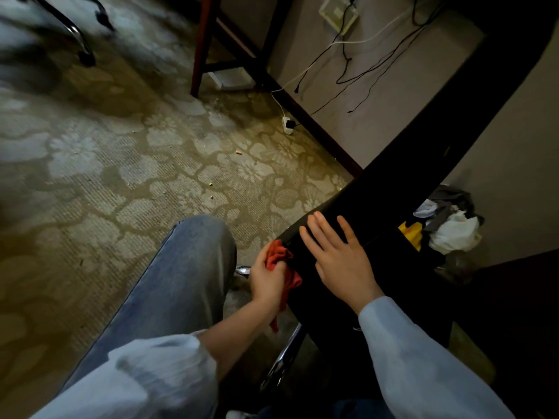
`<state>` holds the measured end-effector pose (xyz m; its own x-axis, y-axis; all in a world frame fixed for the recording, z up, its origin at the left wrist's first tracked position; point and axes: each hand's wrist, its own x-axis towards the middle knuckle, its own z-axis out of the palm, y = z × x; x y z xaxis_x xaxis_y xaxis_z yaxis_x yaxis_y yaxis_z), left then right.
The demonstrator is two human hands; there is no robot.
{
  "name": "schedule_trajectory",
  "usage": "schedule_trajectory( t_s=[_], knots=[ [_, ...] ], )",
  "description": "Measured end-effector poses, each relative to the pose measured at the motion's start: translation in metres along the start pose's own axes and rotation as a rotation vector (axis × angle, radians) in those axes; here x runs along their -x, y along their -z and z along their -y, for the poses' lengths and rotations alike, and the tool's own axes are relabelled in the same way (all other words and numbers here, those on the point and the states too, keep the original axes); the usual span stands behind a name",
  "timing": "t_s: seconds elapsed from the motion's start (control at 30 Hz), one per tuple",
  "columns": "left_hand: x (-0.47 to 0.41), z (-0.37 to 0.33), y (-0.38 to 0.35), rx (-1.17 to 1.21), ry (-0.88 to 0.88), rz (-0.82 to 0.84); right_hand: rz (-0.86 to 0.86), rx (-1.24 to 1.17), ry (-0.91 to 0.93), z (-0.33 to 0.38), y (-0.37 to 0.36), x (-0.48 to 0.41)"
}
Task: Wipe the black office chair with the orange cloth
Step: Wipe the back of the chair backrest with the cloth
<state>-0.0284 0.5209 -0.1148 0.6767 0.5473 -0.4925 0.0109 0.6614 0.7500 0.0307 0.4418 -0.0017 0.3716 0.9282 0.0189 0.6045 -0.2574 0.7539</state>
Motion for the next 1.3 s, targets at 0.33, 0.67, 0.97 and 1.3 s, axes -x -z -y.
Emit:
schedule_trajectory(
  t_s=[0.33, 0.67, 0.97, 1.3],
  knots=[
    [-0.015, 0.002, 0.002, 0.010, 0.191, -0.115, 0.028, -0.022, 0.001, 0.001, 0.006, 0.004],
    [0.016, -0.037, -0.019, 0.039, -0.105, 0.282, -0.028, -0.052, 0.029, -0.008, 0.008, 0.000],
    [0.008, -0.013, -0.002, -0.259, -0.212, 0.152, -0.024, 0.025, 0.089, -0.015, 0.011, 0.002],
    [-0.014, -0.001, 0.013, -0.147, 0.205, -0.057, 0.005, 0.031, 0.073, -0.015, 0.016, 0.009]
  ],
)
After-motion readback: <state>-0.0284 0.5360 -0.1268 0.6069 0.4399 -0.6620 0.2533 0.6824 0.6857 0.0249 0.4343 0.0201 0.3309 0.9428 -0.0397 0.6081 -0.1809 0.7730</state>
